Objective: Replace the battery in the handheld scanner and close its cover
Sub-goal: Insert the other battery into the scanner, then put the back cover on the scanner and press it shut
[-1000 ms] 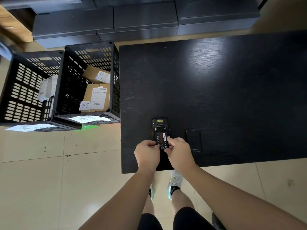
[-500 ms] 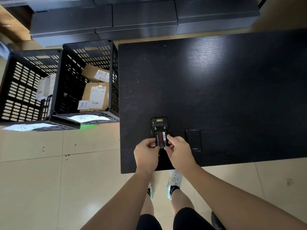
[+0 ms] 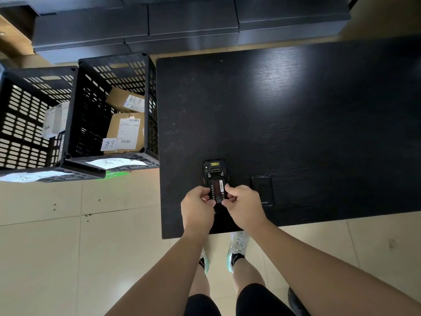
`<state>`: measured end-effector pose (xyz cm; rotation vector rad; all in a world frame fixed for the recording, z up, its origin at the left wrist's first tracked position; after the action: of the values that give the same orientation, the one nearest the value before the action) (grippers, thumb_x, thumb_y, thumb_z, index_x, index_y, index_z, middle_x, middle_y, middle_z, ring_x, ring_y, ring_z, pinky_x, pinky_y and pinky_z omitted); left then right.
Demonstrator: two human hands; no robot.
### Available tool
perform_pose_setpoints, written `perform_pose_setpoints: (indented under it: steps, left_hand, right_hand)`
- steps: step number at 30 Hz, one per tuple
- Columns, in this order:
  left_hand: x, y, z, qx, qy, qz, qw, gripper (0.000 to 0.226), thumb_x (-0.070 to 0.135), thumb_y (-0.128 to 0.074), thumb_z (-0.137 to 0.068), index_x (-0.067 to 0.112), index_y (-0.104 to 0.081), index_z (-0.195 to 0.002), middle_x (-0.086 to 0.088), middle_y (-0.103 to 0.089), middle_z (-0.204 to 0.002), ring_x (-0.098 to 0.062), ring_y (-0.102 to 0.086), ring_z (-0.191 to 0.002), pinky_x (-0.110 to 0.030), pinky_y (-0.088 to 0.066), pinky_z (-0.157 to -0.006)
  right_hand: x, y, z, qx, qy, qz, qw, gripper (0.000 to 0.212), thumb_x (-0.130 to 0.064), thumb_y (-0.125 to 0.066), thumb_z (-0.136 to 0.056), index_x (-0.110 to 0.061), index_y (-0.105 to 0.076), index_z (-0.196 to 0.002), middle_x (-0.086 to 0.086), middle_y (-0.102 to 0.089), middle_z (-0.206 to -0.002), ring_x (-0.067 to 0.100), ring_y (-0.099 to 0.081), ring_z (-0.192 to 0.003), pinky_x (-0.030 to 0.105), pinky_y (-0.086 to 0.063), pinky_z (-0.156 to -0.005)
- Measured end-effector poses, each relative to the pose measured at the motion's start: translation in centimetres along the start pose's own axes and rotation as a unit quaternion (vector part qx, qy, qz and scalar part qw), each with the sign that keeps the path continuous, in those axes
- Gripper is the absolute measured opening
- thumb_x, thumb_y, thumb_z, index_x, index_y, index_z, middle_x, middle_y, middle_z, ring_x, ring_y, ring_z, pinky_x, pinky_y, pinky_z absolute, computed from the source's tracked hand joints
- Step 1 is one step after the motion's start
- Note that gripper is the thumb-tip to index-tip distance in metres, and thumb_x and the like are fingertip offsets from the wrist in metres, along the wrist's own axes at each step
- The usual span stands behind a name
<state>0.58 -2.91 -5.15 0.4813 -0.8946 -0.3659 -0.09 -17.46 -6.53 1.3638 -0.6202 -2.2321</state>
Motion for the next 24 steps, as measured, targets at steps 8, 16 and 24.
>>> perform_pose_setpoints:
  steps: [8, 16, 24]
  left_hand:
    - [4.8, -3.9, 4.2, -0.009, -0.099, -0.026, 0.995, 0.032, 0.004, -0.061, -0.088, 0.018, -0.068, -0.115, 0.005, -0.068, -0.106, -0.005, -0.060, -0.090, -0.002, -0.037, -0.074]
    - [5.9, -9.6, 5.2, -0.094, -0.034, 0.001, 0.995, 0.039, 0.003, -0.050, -0.095, 0.009, -0.056, -0.133, -0.007, -0.065, -0.124, -0.015, -0.059, -0.112, -0.016, -0.041, -0.090]
    - [5.8, -10.9, 5.0, -0.089, 0.019, 0.047, 0.995, 0.040, 0.005, -0.050, -0.096, 0.008, -0.054, -0.135, -0.007, -0.064, -0.128, -0.015, -0.060, -0.114, -0.019, -0.043, -0.090]
  right_hand:
    - [2.7, 5.6, 1.5, 0.128, -0.098, -0.018, 0.987, 0.035, -0.017, -0.067, -0.088, -0.016, -0.068, -0.123, 0.001, -0.070, -0.100, 0.011, -0.064, -0.084, 0.014, -0.043, -0.075]
    - [7.7, 8.8, 1.8, 0.086, -0.164, -0.004, 0.983, 0.046, -0.020, -0.063, -0.092, -0.014, -0.056, -0.137, 0.006, -0.063, -0.122, 0.011, -0.059, -0.091, 0.025, -0.047, -0.085]
    - [7.8, 7.9, 1.4, 0.061, -0.167, -0.022, 0.984, 0.046, -0.023, -0.062, -0.093, -0.011, -0.055, -0.137, 0.008, -0.051, -0.134, 0.018, -0.061, -0.106, 0.031, -0.049, -0.095]
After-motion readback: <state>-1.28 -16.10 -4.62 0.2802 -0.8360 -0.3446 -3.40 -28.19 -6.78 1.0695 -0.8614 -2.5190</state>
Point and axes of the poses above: each hand's wrist, its own z-axis away from the middle knuckle, its own y-axis out of the back of the hand, x = y × z, the point moved 4 cm from there along -z, towards the middle knuckle
